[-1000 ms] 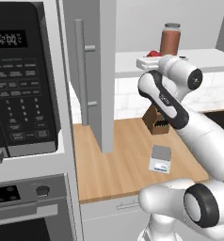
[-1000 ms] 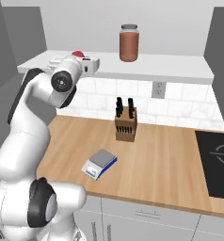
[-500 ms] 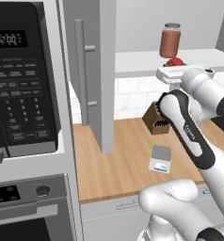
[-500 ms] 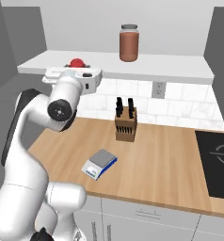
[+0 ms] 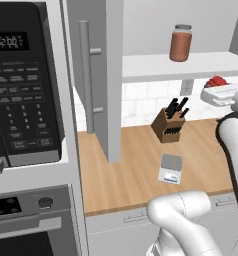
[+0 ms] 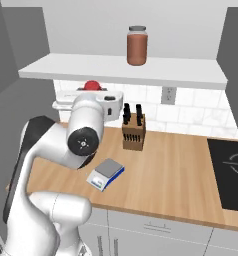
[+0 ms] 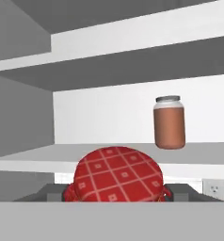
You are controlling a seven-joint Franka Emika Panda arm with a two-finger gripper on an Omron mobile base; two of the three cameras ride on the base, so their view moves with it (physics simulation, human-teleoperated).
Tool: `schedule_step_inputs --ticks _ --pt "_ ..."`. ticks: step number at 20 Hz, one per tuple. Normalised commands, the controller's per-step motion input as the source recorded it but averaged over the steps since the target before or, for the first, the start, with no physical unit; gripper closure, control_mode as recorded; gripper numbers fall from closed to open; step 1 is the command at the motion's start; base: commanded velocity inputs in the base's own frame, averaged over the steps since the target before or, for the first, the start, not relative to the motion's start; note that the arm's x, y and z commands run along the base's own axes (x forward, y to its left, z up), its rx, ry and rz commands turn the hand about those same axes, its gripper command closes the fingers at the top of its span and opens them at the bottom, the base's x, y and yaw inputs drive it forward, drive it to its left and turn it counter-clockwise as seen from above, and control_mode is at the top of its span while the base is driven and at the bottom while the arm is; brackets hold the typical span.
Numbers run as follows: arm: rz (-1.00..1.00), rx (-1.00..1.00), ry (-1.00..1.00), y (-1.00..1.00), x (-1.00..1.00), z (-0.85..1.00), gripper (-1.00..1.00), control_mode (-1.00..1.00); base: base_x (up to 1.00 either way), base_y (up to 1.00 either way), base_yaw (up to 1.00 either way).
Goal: Pick the jam and place it on the digital scale for weighing, and close the cabinet.
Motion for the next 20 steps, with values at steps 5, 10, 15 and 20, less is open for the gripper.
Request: schedule_step_inputs --ticks 5,10,15,20 --pt "0.26 -0.02 0.15 -0.12 -0.27 -0.27 1.00 -1.00 0.00 0.00 0.00" --pt "0.18 0.02 -0.07 0.04 0.09 -0.66 1.00 -1.00 0.00 0.00 0.00" --pt "0.18 -0.03 0.05 0.25 0.61 -0.87 1.00 -1.00 0.00 0.00 0.00" --pt "0.00 -0.02 0.12 0.18 0.76 -0.74 1.00 -1.00 0.00 0.00 0.00"
